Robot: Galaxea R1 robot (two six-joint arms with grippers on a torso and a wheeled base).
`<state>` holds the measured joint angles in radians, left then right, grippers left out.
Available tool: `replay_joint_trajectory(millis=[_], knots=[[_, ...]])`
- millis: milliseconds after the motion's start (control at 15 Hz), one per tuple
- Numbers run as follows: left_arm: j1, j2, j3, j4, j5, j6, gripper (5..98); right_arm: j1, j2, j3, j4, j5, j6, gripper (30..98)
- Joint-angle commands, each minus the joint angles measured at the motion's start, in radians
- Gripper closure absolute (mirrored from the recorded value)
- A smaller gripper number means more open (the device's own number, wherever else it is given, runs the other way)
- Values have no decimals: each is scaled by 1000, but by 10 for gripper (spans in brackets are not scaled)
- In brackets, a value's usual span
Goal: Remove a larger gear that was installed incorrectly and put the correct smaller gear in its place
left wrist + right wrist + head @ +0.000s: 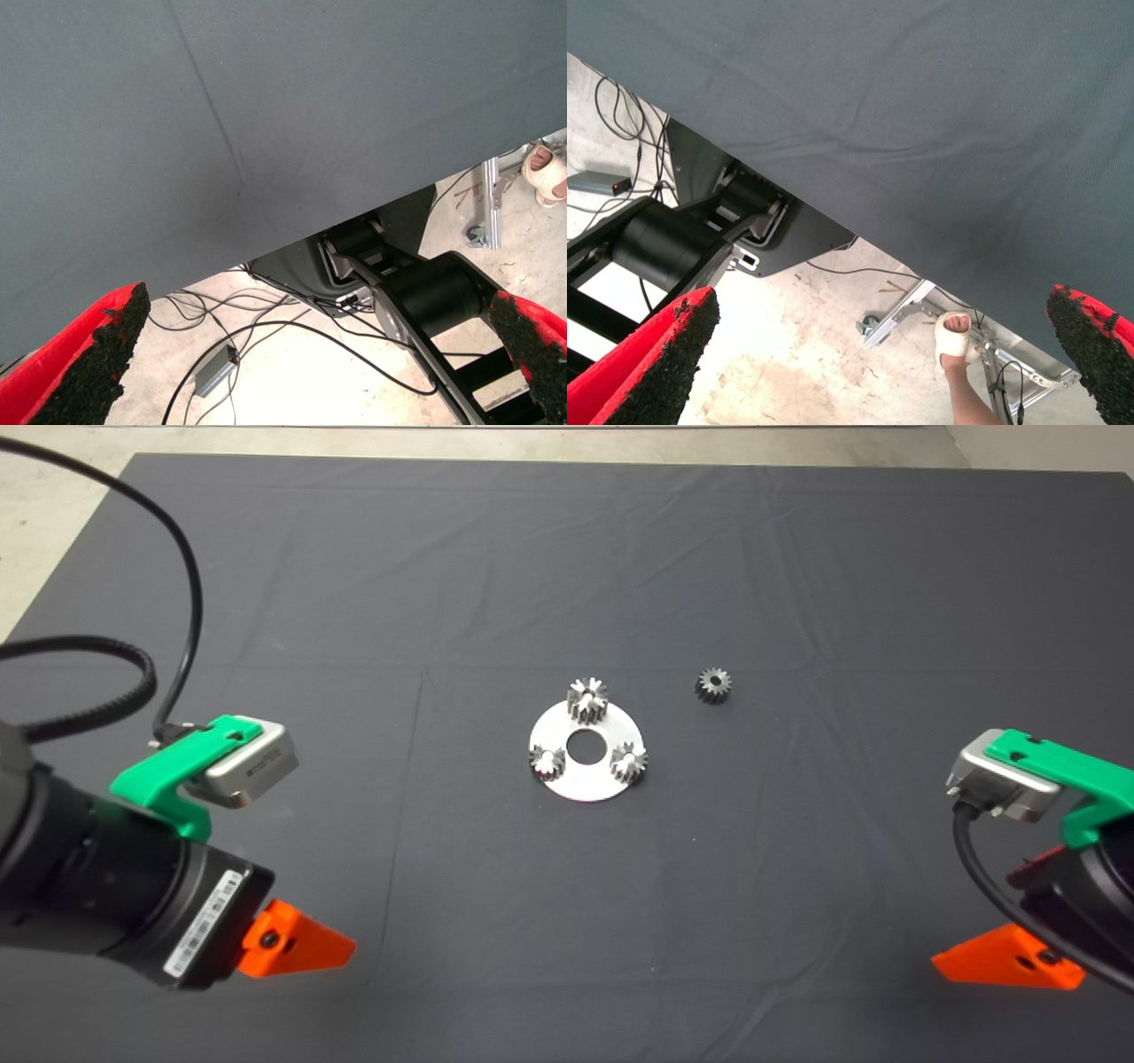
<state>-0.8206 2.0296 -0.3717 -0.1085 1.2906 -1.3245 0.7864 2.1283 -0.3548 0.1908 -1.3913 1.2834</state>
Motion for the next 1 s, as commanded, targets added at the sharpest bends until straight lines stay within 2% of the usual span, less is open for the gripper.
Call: replay_joint_trajectory(millis=[0,67,200,333,400,467,533,667,867,933], knots=[[-17,-4,1,-14,13,-28,55,19,10,-5,27,-3,9,309],[-17,-4,1,-14,13,-30,55,13,17,-47,13,-3,-7,309],[-17,-4,2,-14,12,-30,55,4,24,-105,-110,1,-10,309],[-17,-4,2,-16,12,-29,55,-15,84,-160,-209,8,-13,309],[-17,-2,1,-16,10,-27,55,-78,141,-216,-279,5,-20,309],[-17,5,1,-16,9,-25,55,-151,185,-282,-343,4,-55,309],[-17,5,2,-16,9,-25,55,-195,230,-354,-375,11,-97,309],[-17,-6,4,-14,12,-25,55,-210,332,-461,-391,9,-121,309],[-17,-17,5,-15,10,-24,55,-210,434,-558,-515,22,-122,309],[-17,-16,5,-14,10,-24,55,-211,454,-585,-531,31,-122,309]])
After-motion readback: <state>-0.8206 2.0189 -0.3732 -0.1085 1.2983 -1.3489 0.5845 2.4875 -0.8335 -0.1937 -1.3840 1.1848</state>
